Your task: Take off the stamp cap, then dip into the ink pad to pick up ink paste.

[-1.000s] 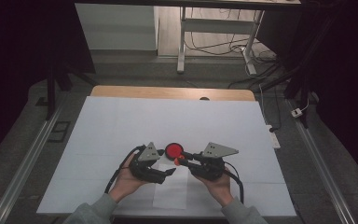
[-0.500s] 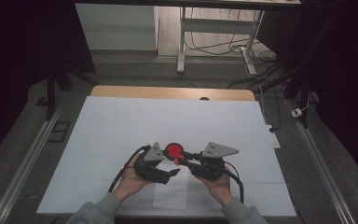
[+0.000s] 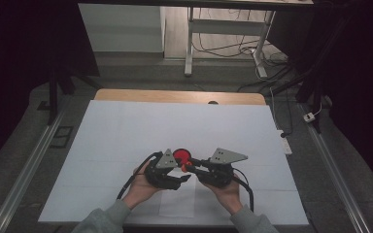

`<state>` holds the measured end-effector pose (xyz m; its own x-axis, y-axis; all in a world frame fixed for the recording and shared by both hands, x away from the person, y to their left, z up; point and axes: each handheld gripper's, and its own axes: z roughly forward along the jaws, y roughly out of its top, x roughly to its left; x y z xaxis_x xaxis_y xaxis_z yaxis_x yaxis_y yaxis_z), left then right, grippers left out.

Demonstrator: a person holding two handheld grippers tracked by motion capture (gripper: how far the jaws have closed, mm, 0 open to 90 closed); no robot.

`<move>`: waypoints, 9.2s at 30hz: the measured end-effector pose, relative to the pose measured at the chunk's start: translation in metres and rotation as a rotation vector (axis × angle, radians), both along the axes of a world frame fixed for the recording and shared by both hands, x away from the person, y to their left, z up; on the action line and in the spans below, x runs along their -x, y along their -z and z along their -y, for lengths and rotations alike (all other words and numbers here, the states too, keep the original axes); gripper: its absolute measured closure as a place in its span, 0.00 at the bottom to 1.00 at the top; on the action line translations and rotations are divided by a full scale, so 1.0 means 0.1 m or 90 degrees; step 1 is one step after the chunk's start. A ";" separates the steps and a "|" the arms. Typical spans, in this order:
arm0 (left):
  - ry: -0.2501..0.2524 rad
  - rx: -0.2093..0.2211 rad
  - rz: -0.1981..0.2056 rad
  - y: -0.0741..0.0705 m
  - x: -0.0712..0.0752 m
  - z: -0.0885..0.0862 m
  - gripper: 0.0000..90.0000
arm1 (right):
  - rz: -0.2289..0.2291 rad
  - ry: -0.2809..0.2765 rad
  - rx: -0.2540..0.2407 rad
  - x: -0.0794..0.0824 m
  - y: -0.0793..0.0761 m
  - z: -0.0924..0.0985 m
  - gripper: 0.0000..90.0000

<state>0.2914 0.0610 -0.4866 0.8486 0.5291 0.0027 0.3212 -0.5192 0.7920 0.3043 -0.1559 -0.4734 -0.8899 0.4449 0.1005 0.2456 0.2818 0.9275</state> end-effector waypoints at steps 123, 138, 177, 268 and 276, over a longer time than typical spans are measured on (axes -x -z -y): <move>-0.028 -0.041 0.019 0.10 0.08 -0.21 0.72 | -0.009 0.044 -0.046 -0.03 -0.01 0.16 0.81; -0.070 -0.011 0.025 0.05 0.21 -0.61 0.72 | -0.003 0.047 -0.047 -0.04 -0.03 0.18 0.81; -0.180 0.037 -0.001 0.21 0.55 -1.57 0.72 | 0.008 0.065 -0.041 -0.11 -0.03 0.23 0.81; -0.186 0.033 -0.006 0.23 0.53 -1.55 0.72 | -0.008 0.075 0.045 -0.69 0.17 -0.29 0.81; -0.185 0.034 -0.005 0.23 0.53 -1.57 0.72 | -0.012 0.073 0.057 -0.74 0.22 -0.35 0.81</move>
<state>0.2384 0.2178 -0.5094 0.6617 0.7488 -0.0377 0.4559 -0.3620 0.8130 0.3779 -0.1209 -0.4955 -0.8314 0.5511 0.0716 0.2976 0.3326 0.8949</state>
